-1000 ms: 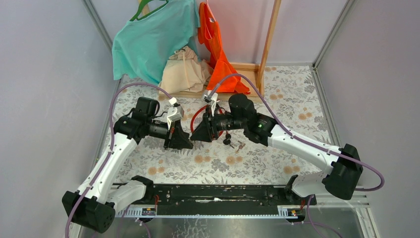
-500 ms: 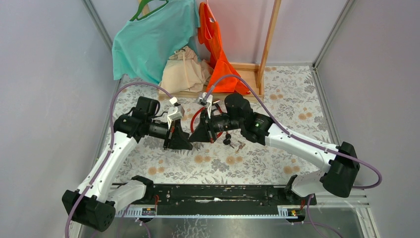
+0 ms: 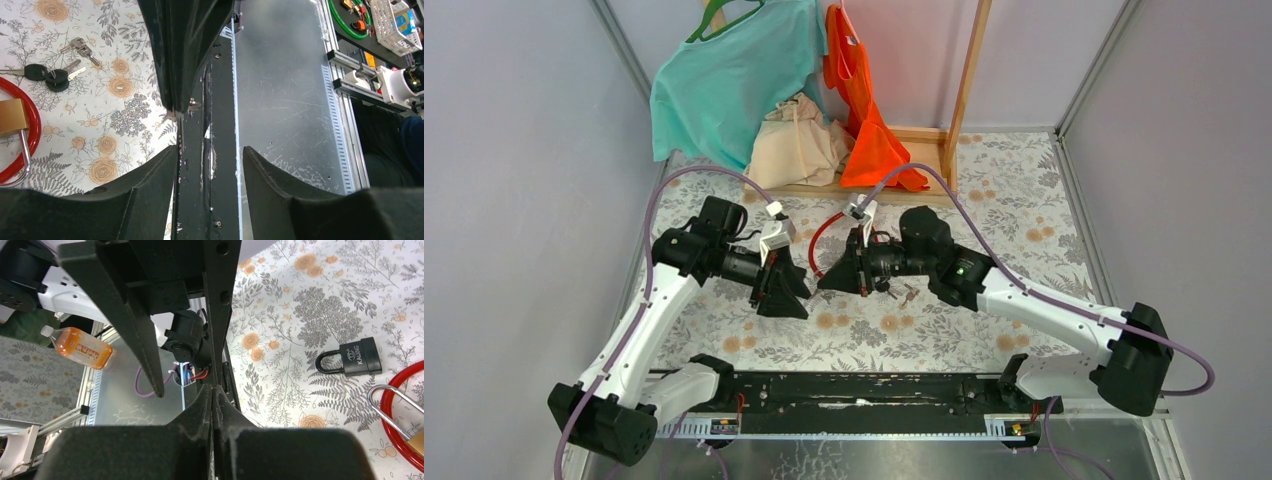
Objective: Unlock with the key
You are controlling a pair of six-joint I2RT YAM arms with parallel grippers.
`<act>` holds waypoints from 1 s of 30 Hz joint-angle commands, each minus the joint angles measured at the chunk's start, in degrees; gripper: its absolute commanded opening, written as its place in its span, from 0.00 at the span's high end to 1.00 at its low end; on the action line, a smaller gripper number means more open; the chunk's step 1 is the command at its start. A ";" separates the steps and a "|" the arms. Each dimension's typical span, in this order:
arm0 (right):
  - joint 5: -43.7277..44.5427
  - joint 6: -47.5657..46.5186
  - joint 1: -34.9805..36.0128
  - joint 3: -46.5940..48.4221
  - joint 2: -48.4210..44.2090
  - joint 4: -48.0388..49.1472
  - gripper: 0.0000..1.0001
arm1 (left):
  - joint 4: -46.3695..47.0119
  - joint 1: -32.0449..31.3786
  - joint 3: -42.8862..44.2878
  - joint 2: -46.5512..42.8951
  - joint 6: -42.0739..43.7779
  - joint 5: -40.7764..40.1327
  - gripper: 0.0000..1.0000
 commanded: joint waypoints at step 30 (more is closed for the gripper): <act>-1.34 6.09 0.24 -1.35 -1.80 13.51 1.00 | 3.81 -0.30 3.67 -1.35 -2.21 1.76 0.52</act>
